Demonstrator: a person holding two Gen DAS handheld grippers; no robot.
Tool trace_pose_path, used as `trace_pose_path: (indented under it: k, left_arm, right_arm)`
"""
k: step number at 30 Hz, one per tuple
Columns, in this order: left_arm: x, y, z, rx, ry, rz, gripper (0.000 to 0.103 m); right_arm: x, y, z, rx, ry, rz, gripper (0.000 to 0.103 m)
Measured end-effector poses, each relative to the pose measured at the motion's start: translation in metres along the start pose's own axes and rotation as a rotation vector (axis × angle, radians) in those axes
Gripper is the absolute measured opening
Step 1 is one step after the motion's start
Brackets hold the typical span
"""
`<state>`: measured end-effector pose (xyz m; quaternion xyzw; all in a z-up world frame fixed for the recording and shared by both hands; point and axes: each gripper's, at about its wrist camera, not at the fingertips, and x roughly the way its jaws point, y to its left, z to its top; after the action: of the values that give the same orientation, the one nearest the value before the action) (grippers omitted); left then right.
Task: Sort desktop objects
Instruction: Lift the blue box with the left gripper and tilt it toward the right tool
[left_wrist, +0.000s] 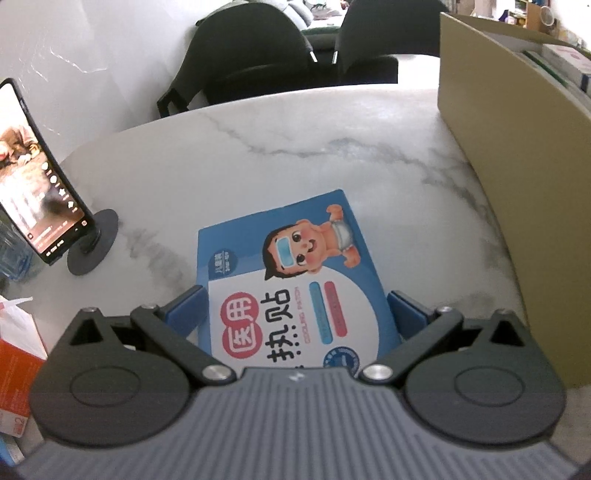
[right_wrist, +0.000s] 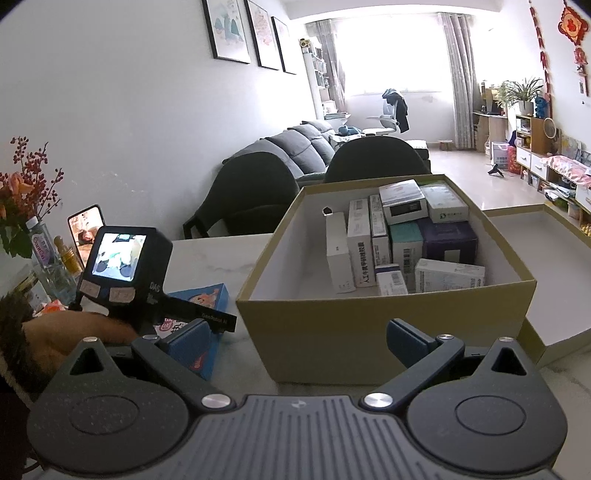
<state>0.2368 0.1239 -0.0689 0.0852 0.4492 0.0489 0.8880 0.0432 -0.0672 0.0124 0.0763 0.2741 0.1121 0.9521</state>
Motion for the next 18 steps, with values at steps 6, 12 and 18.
trace_pose_path:
  k: [6,12,18]
  left_arm:
    - [-0.011,0.003,-0.020,0.029,-0.049,-0.017,0.103]
    - [-0.019,0.008,-0.032,0.045,-0.078,-0.050,0.103]
    - [-0.030,0.033,-0.038,-0.058,-0.114,-0.179,0.103]
  right_arm:
    - [0.001,0.004,-0.005,0.004,0.010,-0.006,0.102]
    - [0.003,0.009,-0.010,0.006,0.023,-0.005,0.102]
    - [0.006,0.014,-0.015,0.012,0.029,-0.001,0.102]
